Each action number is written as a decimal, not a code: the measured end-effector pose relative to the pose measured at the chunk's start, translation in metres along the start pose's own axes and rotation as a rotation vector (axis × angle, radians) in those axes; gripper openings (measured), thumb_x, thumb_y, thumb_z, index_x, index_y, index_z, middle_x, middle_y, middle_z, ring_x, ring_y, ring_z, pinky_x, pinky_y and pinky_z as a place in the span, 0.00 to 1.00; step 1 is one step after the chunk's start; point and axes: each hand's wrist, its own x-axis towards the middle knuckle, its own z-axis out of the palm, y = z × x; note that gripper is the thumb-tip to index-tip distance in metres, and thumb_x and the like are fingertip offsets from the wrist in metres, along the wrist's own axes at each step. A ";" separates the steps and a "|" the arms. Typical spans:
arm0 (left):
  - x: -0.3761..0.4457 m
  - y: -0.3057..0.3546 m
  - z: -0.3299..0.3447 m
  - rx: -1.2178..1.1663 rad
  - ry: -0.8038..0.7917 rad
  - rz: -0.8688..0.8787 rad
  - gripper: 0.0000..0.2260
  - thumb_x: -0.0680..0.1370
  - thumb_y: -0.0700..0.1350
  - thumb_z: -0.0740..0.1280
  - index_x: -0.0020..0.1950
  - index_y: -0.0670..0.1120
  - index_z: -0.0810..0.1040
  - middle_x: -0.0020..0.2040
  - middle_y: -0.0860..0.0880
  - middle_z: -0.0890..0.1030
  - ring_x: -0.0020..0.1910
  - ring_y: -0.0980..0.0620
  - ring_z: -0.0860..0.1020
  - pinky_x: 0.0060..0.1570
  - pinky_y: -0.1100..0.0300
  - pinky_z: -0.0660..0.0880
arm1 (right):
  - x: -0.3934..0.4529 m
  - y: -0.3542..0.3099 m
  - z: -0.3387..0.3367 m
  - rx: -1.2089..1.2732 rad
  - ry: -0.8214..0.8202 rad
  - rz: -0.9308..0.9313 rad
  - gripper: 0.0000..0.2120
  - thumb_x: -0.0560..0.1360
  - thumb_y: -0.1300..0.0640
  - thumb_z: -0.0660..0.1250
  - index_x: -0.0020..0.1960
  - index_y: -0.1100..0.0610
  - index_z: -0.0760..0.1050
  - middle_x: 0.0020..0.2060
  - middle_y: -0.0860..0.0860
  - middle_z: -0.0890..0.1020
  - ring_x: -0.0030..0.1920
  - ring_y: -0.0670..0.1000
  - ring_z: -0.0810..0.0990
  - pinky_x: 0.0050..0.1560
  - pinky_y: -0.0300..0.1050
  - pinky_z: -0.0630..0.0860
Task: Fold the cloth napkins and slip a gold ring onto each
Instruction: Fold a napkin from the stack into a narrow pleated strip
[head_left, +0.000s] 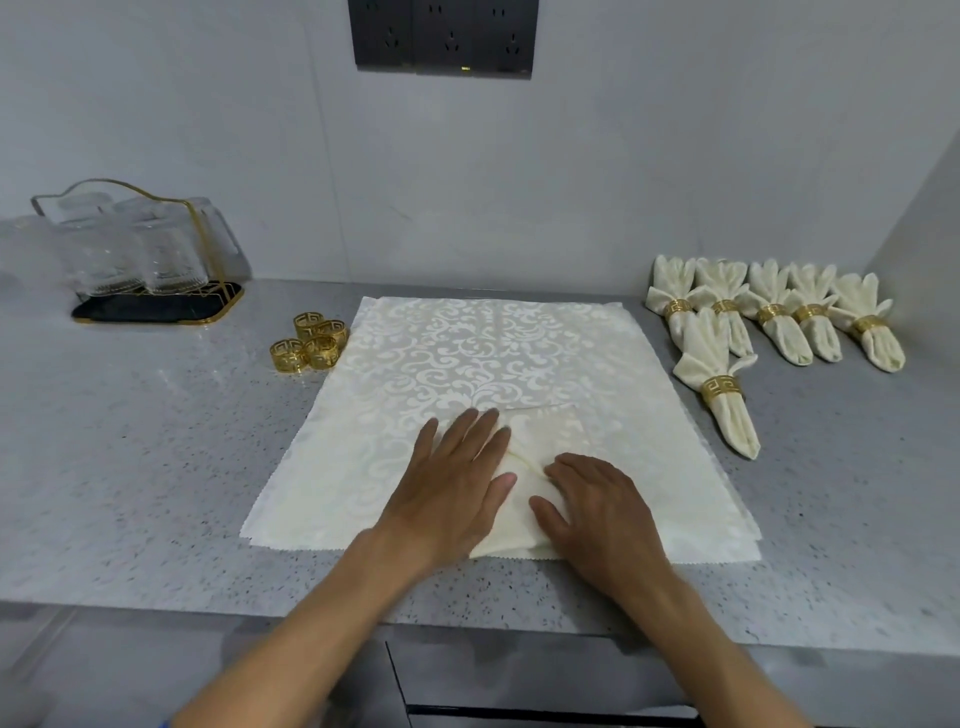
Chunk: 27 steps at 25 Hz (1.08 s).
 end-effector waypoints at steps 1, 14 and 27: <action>0.014 -0.001 0.003 0.035 -0.064 0.001 0.28 0.83 0.58 0.42 0.81 0.48 0.50 0.81 0.51 0.44 0.79 0.51 0.42 0.76 0.45 0.42 | -0.003 -0.001 0.000 -0.014 0.007 -0.008 0.21 0.76 0.43 0.60 0.58 0.55 0.80 0.58 0.52 0.82 0.57 0.56 0.81 0.59 0.52 0.76; 0.036 -0.013 0.034 -0.058 -0.214 -0.117 0.26 0.83 0.61 0.41 0.80 0.57 0.42 0.80 0.53 0.38 0.78 0.51 0.36 0.75 0.42 0.37 | 0.005 0.021 0.002 -0.056 -0.121 -0.006 0.30 0.82 0.39 0.48 0.76 0.54 0.63 0.77 0.50 0.61 0.77 0.54 0.59 0.76 0.50 0.57; -0.031 -0.013 -0.013 -0.181 -0.061 0.108 0.25 0.75 0.60 0.64 0.70 0.58 0.63 0.63 0.61 0.73 0.64 0.60 0.68 0.64 0.61 0.56 | -0.008 0.033 0.001 0.100 0.144 -0.051 0.06 0.76 0.48 0.66 0.50 0.47 0.71 0.43 0.43 0.75 0.42 0.49 0.72 0.43 0.49 0.68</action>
